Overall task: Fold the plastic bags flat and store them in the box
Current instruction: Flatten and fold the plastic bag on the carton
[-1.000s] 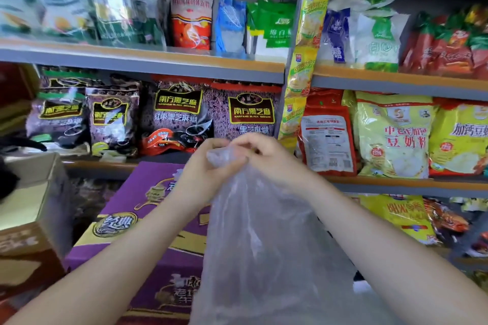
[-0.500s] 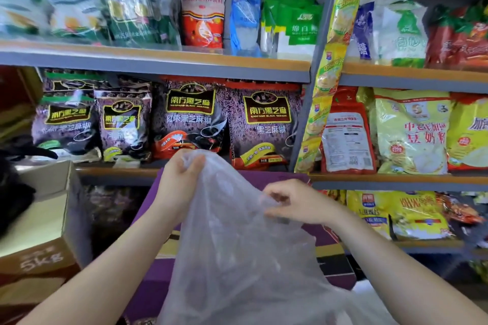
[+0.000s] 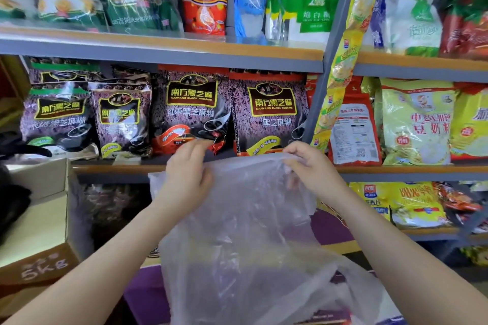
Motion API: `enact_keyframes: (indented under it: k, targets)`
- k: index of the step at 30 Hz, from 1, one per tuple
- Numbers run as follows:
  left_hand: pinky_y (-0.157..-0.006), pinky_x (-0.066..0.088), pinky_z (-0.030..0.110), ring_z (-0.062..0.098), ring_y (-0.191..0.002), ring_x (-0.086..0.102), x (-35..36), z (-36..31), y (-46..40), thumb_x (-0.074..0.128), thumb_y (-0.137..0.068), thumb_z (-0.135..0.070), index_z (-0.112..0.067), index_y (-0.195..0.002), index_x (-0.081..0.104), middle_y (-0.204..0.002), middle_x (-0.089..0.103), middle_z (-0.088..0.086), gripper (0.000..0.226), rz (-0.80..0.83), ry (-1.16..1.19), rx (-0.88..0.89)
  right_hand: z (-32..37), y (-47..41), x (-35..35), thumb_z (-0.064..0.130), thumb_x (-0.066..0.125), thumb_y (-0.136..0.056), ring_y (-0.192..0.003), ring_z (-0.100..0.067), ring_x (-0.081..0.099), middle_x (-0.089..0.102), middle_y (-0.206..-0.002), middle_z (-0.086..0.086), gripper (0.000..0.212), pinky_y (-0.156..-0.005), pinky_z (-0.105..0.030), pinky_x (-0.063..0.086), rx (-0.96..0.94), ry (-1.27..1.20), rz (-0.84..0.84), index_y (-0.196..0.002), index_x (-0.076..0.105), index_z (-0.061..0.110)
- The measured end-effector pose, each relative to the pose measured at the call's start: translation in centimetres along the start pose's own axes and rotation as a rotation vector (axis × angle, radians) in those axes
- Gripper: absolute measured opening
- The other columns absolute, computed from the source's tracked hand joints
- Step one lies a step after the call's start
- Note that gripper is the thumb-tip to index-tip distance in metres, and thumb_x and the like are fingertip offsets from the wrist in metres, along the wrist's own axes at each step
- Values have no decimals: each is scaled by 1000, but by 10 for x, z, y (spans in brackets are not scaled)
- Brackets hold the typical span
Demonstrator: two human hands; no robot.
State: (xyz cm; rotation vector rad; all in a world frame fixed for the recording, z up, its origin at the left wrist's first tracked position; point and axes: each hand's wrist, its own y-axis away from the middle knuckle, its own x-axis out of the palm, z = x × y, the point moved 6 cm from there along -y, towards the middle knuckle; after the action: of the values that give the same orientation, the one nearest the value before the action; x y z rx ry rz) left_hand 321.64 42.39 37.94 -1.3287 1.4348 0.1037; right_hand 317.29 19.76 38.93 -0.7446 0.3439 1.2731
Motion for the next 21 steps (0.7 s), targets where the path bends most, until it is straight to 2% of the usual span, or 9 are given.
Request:
enact_keyframes:
  k: [1,3,6,8,11,13,16,19,21]
  targets:
    - [-97,41,43,32,-116,51,8,-17,-3,37,-78,-32,-1,-124,51,-124,56,16,58,90,84,64,10,0,2,13,49,-91,-60,-20,61,60,-69,-5,15,-63,-35,49,-6,-51,5,-79,56,17]
    - [-90,41,31,18,-109,53,21,-42,-7,43,-82,-44,-12,-124,52,-119,60,3,54,208,217,86,22,1,5,11,51,-91,-46,-20,57,60,-62,-5,12,-49,-31,46,14,-182,49,-81,57,14]
    - [-69,43,32,14,-78,58,27,-39,-9,46,-84,-35,-17,-100,61,-86,68,3,29,110,321,87,24,7,2,14,57,-90,-30,-13,42,59,-58,-6,7,-38,-21,32,81,-212,193,-84,59,13]
    - [-63,42,30,17,-70,58,32,-19,-8,47,-83,-29,-16,-88,64,-76,67,4,21,108,404,49,6,15,-3,16,60,-89,-27,-9,31,59,-52,-2,8,-45,-24,26,147,-226,317,-83,61,11]
    - [-56,40,23,11,-62,57,39,-3,-6,55,-79,-38,-25,-71,63,-66,64,-6,17,250,477,18,-22,29,-8,23,55,-92,-29,-7,26,49,-40,2,24,-56,-32,30,218,-196,527,-72,63,14]
    - [-49,33,18,3,-48,43,46,-2,-3,65,-82,-38,-18,-60,59,-52,51,-9,31,375,533,0,-35,32,-8,32,48,-96,-33,-10,33,44,-37,5,41,-53,-28,35,236,-25,593,-62,63,14]
    - [-47,28,17,0,-47,33,53,-12,3,67,-81,-33,-11,-51,54,-48,39,-9,39,537,552,33,-42,23,-10,40,42,-97,-45,-10,47,46,-38,4,51,-63,-32,44,123,420,534,-54,58,16]
    - [-46,27,13,0,-44,30,54,-24,11,64,-86,-17,-25,-44,51,-43,36,-11,44,655,580,96,-42,11,-11,42,39,-96,-59,-11,44,46,-53,5,43,-73,-33,36,-53,781,424,-57,45,23]
    - [-48,27,12,0,-46,32,51,-29,14,65,-85,-19,-25,-53,56,-45,39,-13,33,647,533,146,-46,7,-6,35,40,-93,-84,-18,50,59,-77,3,26,-89,-36,34,9,904,437,-75,53,21]
